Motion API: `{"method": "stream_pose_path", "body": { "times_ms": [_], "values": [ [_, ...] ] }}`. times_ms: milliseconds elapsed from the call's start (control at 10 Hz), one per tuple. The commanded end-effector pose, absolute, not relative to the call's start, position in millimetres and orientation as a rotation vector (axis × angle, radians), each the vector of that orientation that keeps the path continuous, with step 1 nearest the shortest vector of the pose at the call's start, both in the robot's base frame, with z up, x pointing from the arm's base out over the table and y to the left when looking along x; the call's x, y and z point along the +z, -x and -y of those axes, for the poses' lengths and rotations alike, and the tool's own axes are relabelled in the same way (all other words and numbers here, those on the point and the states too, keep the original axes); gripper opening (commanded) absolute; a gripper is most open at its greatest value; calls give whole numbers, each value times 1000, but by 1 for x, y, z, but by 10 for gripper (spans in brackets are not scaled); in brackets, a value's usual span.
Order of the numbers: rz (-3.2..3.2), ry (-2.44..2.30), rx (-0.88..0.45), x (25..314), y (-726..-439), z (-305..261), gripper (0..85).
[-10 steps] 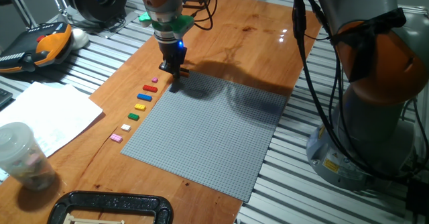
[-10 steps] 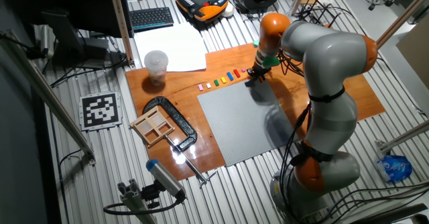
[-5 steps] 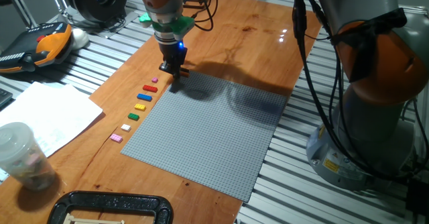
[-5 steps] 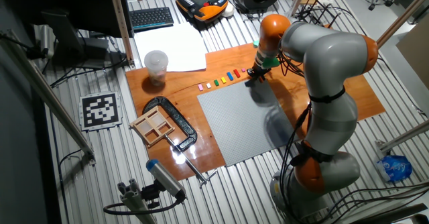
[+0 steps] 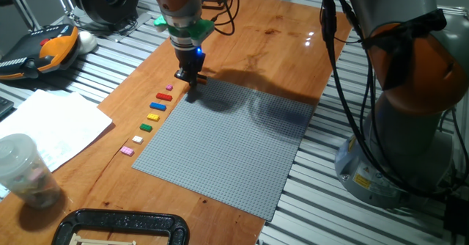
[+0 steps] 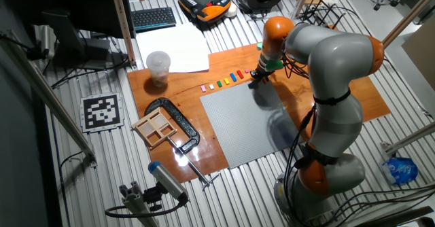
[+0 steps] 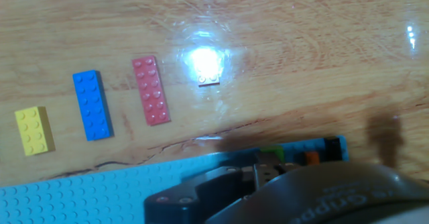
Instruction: Build with small Lego blocks
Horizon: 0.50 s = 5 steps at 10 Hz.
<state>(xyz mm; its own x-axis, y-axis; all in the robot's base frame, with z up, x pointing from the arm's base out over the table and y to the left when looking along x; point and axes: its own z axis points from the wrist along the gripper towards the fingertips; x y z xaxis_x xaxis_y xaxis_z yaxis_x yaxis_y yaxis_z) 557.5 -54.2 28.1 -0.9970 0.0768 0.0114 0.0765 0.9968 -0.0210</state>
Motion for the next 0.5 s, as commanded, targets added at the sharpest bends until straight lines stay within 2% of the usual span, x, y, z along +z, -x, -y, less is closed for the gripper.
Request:
{"method": "stream_pose_path", "body": {
  "times_ms": [0,100,200,400],
  "values": [
    [3127,122,37,29,-557,53,0],
    [3123,136,37,31,-558,52,0],
    [3113,145,40,35,-559,51,170],
    [3104,150,48,42,-562,51,170]
  ]
}}
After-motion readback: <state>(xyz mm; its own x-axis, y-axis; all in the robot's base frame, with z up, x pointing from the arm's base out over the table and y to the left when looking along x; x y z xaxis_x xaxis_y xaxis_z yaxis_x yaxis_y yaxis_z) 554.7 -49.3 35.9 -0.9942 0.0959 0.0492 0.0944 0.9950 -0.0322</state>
